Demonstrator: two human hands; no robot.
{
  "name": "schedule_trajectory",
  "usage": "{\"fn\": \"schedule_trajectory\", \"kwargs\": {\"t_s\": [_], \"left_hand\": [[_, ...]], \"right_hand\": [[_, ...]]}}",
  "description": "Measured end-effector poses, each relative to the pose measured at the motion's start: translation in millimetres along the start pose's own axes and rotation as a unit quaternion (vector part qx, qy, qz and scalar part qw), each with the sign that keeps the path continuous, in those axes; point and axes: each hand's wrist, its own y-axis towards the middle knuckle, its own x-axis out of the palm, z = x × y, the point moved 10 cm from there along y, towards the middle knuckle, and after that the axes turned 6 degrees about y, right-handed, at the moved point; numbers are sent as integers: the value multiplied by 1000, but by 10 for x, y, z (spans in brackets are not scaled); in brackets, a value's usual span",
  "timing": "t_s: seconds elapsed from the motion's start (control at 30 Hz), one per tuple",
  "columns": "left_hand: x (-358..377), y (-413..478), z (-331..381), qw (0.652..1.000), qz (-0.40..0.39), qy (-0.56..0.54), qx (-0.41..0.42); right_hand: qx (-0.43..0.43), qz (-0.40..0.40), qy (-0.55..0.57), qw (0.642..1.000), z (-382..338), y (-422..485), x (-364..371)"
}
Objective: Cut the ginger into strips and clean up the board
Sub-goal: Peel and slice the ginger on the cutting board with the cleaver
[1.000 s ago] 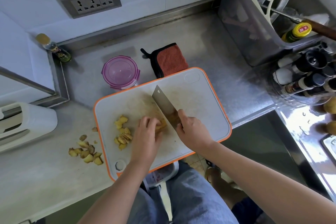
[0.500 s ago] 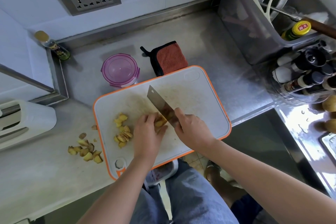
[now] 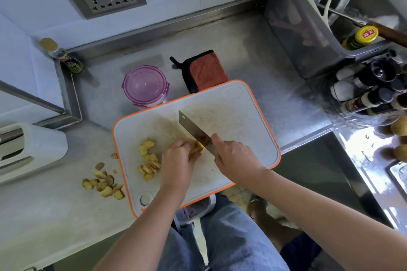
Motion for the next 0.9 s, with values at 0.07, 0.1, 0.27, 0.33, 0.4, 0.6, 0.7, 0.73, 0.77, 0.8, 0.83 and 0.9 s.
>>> {"fn": "schedule_trajectory", "kwargs": {"t_s": [0.07,0.1,0.27,0.33,0.4,0.6,0.7,0.73,0.77,0.8,0.83,0.9], "left_hand": [[-3,2,9,1000,-1,1,3],[-4,3,17,1000,-1,2,5],[-16,0,59,1000,3,10,15],[-12,-6,75,1000,4,15,19],[-11,-7,79,1000,4,21,23],[-21,-5,81,999,1,27,21],[-25,-10,82,1000,-4,28,12],[-25,-11,83,1000,-6,27,11],[-22,-9,83,1000,-8,28,9],[-19,-6,81,999,-10,30,8],[-17,-2,74,999,-10,31,6],[-20,6,67,999,-9,33,4]], "right_hand": [[6,-4,8,1000,-3,25,50],[10,-4,15,1000,3,39,70],[19,-15,31,999,25,119,141],[14,-13,33,999,7,157,130],[8,-15,37,999,-36,201,131],[-8,1,24,1000,-142,372,160],[-17,10,32,999,-128,325,173],[-18,14,37,999,-119,311,166],[-15,19,47,999,-104,303,152],[-12,21,61,998,-84,304,137],[-12,19,70,997,-71,308,127],[-14,5,64,998,-43,280,129]]}}
